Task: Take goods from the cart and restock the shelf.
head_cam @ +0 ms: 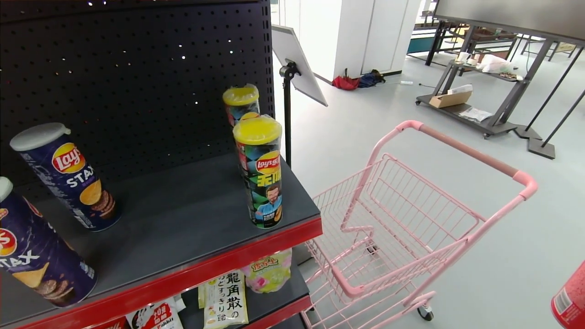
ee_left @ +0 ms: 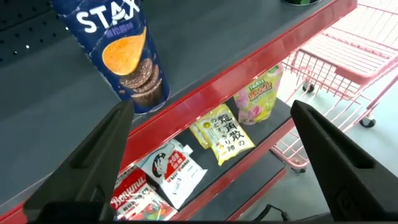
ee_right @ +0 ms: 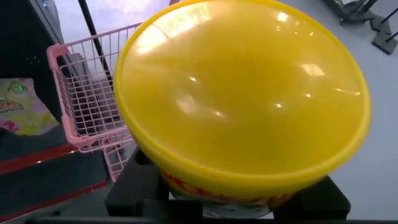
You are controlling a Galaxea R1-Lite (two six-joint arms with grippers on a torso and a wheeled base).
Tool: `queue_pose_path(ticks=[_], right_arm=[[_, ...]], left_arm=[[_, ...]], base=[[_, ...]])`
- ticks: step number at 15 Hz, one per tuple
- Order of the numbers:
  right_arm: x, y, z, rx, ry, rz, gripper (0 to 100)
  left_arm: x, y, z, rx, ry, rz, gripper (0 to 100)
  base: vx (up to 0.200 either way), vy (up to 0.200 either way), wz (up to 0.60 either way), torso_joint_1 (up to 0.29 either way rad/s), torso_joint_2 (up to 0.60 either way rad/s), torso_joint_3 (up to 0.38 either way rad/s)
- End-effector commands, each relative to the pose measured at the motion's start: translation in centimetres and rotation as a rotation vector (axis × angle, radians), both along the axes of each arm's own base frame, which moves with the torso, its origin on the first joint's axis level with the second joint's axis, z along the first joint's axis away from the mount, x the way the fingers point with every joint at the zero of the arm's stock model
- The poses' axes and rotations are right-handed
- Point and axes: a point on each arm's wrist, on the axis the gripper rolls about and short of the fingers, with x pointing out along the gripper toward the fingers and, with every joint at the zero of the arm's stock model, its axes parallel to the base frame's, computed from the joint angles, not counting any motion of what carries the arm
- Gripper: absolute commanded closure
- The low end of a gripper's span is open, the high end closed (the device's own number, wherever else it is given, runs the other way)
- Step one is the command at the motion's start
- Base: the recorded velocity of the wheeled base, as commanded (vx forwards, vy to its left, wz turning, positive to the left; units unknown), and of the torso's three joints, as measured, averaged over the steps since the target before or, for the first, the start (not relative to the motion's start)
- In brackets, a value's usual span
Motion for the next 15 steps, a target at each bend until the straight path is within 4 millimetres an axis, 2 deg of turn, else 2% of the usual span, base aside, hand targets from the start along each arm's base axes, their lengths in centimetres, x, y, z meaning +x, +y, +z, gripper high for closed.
queue_pose_path(ticks=[1,14,15], right_arm=[[0.1,0.0,-0.2,-0.001,0.012,-0.001,100],[0.0,0.0,-1.2,-0.001,0.034,0.002,100],[-0.1,0.0,-1.5,0.000,0.038,0.001,100]], left_arm=[[0.0,0.0,-0.1,0.000,0.001,-0.001,0],[0.0,0.0,-0.4,0.004,0.005,0.010,0],[0.1,0.0,-0.5,0.007,0.010,0.013,0]], base=[[0.000,0.000,0.60,0.027,-0.04,-0.022],[0.000,0.000,0.60,0.004,0.00,0.000],[0.000,0.000,0.00,0.000,0.00,0.000]])
